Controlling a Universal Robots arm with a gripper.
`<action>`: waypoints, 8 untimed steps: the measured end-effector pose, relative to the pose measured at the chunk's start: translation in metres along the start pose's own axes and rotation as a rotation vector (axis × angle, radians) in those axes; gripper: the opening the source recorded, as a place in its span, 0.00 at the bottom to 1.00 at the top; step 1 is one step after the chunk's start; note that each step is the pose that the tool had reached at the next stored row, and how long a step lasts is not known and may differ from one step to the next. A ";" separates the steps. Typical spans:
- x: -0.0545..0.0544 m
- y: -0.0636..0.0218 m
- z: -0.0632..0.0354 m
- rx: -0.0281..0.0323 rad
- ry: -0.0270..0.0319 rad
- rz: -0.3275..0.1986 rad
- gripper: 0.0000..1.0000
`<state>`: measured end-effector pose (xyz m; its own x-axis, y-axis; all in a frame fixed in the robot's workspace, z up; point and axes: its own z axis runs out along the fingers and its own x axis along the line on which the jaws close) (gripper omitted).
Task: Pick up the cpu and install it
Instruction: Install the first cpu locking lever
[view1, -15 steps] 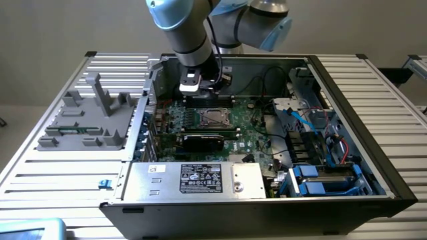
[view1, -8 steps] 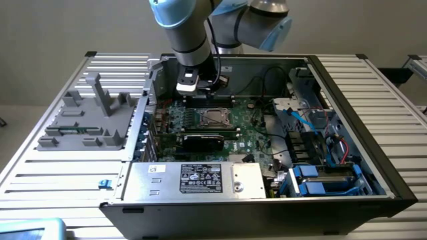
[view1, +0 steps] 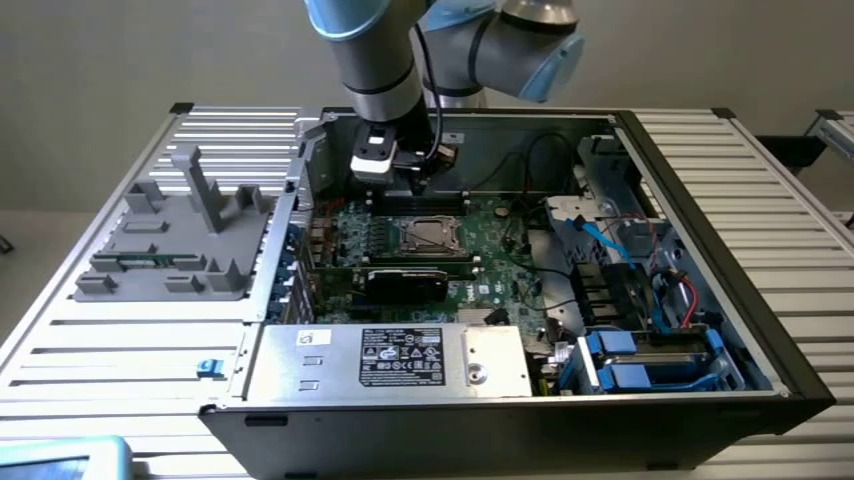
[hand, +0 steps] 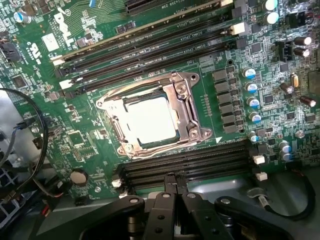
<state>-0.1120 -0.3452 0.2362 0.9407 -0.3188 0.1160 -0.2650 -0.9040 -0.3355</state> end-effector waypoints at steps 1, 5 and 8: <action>0.000 -0.0003 -0.0013 -0.0014 -0.0029 0.001 0.11; 0.001 -0.0011 -0.0059 -0.0077 -0.0186 0.006 0.11; 0.002 -0.0010 -0.0079 -0.0156 -0.0410 0.013 0.11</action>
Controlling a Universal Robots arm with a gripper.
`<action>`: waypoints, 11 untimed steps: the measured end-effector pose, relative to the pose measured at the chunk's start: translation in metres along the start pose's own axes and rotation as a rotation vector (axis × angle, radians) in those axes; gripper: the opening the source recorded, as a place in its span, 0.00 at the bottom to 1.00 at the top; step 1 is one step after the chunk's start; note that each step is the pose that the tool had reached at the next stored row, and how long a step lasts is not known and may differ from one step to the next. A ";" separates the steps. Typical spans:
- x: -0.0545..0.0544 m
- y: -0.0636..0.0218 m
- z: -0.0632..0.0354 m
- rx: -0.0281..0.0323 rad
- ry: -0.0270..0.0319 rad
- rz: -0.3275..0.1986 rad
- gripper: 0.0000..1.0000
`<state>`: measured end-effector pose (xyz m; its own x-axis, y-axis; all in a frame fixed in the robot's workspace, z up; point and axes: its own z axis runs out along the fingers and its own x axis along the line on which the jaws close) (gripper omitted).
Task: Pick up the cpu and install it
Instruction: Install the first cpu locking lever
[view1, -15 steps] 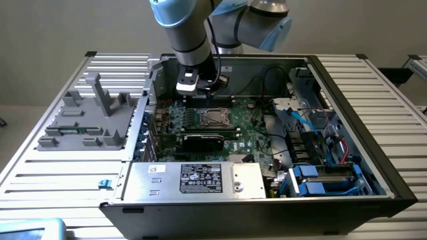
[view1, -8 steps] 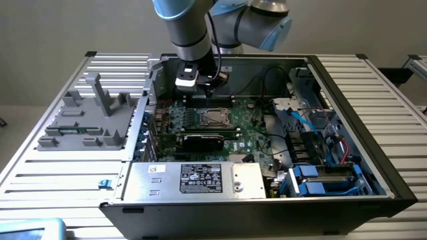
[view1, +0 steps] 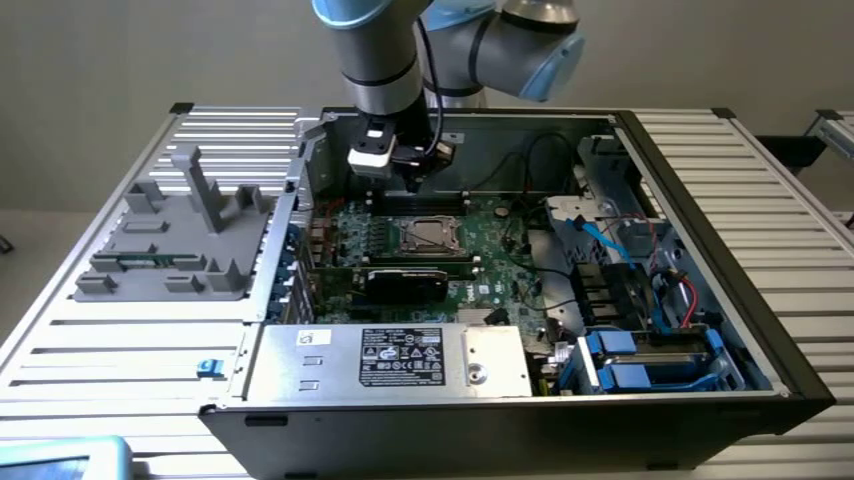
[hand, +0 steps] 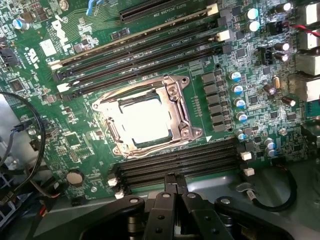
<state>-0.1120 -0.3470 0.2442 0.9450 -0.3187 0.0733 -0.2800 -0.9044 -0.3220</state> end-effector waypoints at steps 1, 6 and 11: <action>0.000 0.0001 -0.0003 -0.0047 -0.0125 0.004 0.11; 0.003 -0.0007 -0.0006 -0.0395 -0.0642 0.019 0.11; 0.003 -0.0007 -0.0005 -0.0412 -0.0663 0.019 0.11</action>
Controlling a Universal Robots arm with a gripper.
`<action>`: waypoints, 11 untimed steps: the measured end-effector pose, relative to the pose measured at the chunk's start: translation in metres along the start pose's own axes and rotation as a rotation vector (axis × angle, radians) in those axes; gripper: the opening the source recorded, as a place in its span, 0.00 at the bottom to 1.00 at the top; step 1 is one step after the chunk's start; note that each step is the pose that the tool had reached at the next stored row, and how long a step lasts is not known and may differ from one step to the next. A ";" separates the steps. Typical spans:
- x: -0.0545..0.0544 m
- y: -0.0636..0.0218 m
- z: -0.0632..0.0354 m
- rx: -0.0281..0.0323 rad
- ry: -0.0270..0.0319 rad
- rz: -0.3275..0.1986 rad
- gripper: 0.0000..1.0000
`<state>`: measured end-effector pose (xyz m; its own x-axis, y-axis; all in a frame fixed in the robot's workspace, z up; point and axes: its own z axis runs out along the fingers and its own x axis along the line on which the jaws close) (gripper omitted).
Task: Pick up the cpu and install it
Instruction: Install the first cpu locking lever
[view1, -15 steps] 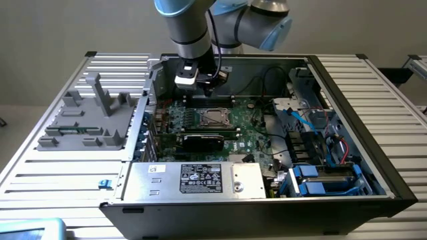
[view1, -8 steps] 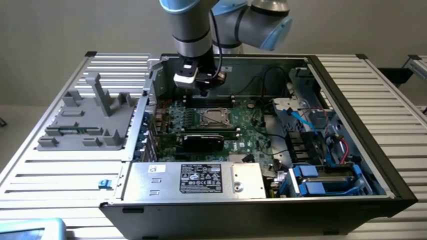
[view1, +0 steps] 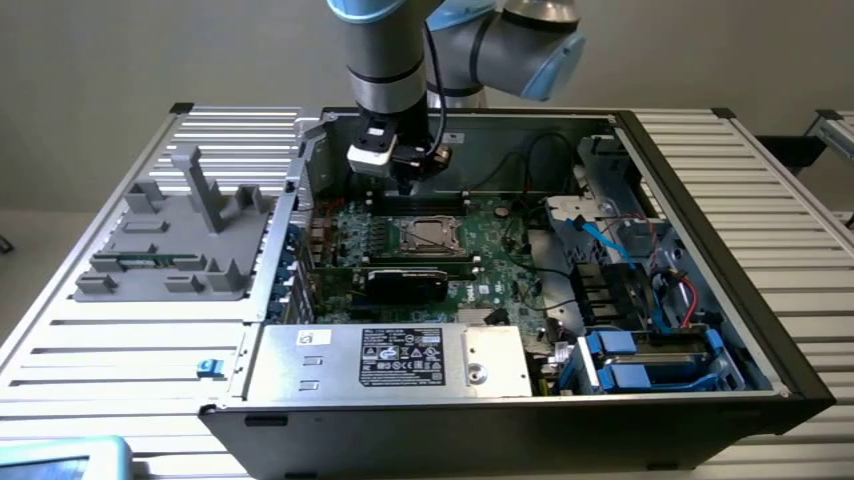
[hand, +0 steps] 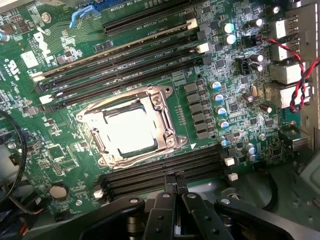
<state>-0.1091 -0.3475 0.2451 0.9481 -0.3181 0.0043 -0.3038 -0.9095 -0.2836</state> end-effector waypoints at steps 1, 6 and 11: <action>0.000 -0.0001 0.0000 -0.0052 0.0014 0.000 0.11; 0.000 -0.0012 -0.0040 -0.0657 0.0199 -0.009 0.11; 0.000 -0.0072 -0.0241 -0.0777 0.0214 -0.019 0.11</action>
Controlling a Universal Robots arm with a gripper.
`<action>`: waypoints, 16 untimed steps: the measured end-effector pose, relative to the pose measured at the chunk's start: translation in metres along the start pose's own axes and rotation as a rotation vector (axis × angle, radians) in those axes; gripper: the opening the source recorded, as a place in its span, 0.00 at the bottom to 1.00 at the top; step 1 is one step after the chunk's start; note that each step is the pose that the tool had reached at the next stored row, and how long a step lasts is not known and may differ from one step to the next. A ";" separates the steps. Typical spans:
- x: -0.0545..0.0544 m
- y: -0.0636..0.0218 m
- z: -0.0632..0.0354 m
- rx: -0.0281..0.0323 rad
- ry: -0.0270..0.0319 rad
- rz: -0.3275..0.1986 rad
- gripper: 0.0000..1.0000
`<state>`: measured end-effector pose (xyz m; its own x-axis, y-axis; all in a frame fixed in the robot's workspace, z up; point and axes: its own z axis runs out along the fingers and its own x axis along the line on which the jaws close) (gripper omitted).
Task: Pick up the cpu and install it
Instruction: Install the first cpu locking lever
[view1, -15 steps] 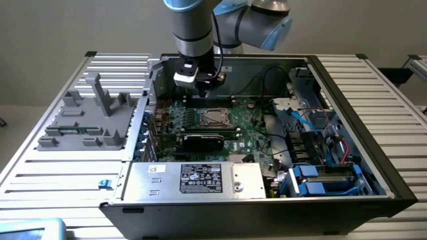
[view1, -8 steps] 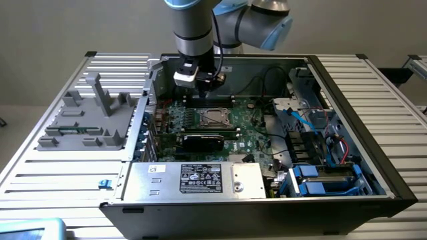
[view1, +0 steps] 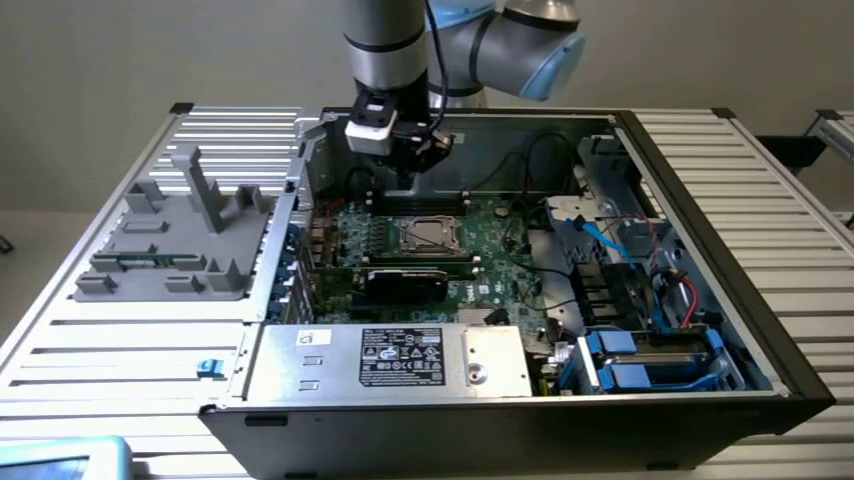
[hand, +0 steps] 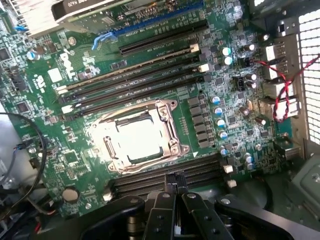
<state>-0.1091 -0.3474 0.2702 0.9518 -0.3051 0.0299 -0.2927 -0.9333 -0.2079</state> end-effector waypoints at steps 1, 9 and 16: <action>0.000 -0.0009 -0.0044 -0.0005 0.0000 -0.001 0.11; 0.002 -0.0020 -0.0192 -0.0341 0.0082 -0.014 0.11; 0.016 -0.0045 -0.0199 -0.0536 0.0043 -0.018 0.11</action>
<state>-0.0948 -0.3517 0.2911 0.9567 -0.2886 0.0374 -0.2798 -0.9475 -0.1547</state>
